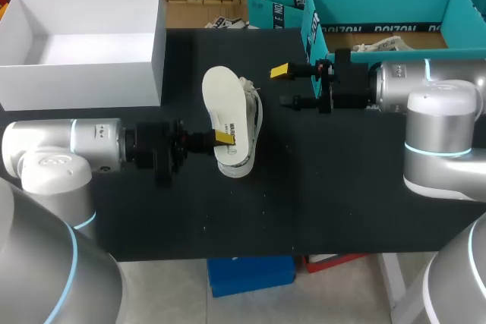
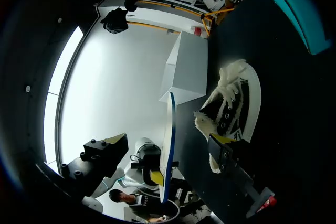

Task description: Take the shoe out of the shoebox, open the shoe tongue, remove and reinsert the insole, then place the shoe into the shoebox

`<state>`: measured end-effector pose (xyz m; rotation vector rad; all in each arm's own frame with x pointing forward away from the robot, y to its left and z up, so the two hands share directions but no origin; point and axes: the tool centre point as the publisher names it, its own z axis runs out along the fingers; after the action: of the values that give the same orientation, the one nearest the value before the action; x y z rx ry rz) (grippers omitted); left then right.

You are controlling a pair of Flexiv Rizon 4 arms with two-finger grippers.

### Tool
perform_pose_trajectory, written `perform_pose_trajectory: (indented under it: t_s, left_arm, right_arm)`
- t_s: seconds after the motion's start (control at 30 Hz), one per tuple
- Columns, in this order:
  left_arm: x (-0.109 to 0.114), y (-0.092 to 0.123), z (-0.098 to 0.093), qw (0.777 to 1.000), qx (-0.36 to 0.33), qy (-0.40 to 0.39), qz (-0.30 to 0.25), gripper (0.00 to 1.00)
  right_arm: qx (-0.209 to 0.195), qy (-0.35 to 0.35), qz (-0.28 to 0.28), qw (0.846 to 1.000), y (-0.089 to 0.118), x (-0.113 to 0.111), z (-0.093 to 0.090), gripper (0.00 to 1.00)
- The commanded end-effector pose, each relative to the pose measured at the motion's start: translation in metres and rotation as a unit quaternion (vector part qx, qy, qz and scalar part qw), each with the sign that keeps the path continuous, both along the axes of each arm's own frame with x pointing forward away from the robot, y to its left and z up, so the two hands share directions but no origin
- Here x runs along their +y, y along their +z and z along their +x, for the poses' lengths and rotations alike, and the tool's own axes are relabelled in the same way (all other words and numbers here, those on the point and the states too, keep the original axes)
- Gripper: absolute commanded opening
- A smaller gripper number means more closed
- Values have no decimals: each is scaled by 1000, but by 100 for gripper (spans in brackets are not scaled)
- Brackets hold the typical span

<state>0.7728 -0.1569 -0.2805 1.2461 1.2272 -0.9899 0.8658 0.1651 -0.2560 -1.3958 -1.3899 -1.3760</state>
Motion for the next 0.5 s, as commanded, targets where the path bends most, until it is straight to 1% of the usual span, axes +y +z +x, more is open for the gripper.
perform_pose_trajectory:
  t_s: [0.03, 0.17, 0.2, 0.33, 0.4, 0.47, 0.5]
  left_arm:
    - [-1, 0, -1, 1000, -1, 3, 2, 0]
    - [-1, 0, -1, 1000, -1, 3, 2, 0]
    - [-1, 0, -1, 1000, -1, 3, 2, 0]
    - [-1, 0, -1, 1000, -1, 3, 2, 0]
    - [-1, 0, -1, 1000, -1, 3, 2, 0]
    - [-1, 0, -1, 1000, -1, 3, 2, 0]
    - [-1, 0, -1, 1000, -1, 3, 2, 0]
  right_arm:
    - [0, -2, 0, 1000, -1, 2, 0, 100]
    - [0, -2, 0, 1000, -1, 2, 0, 100]
    - [-1, 9, 0, 1000, -1, 2, -1, 100]
    - [10, 67, 8, 998, -8, 11, -6, 100]
    - [12, 104, 18, 994, -9, 18, -9, 100]
    - [26, 143, 12, 989, -11, 23, -11, 100]
    - [25, 154, 13, 988, -12, 26, -12, 100]
